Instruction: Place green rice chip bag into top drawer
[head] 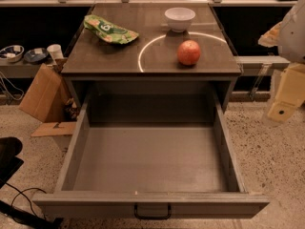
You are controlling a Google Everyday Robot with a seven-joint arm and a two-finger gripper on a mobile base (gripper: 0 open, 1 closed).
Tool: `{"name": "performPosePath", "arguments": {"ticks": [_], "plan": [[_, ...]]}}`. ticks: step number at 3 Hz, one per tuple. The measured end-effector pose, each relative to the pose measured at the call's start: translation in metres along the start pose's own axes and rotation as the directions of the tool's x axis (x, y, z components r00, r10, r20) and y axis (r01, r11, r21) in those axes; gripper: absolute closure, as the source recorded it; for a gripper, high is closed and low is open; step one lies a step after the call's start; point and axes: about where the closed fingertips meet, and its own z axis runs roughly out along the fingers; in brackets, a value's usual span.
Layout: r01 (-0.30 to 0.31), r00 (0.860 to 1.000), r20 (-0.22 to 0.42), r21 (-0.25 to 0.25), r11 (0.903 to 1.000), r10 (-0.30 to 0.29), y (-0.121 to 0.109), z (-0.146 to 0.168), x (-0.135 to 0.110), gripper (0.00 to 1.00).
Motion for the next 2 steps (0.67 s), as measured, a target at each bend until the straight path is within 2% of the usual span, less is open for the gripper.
{"name": "performPosePath", "arguments": {"ticks": [1, 2], "plan": [[0.000, 1.000, 0.000, 0.000, 1.0000, 0.000, 0.0000, 0.0000, 0.0000, 0.00], [0.009, 1.000, 0.016, 0.049, 0.9987, -0.009, 0.0039, -0.0012, -0.0097, 0.00]]}}
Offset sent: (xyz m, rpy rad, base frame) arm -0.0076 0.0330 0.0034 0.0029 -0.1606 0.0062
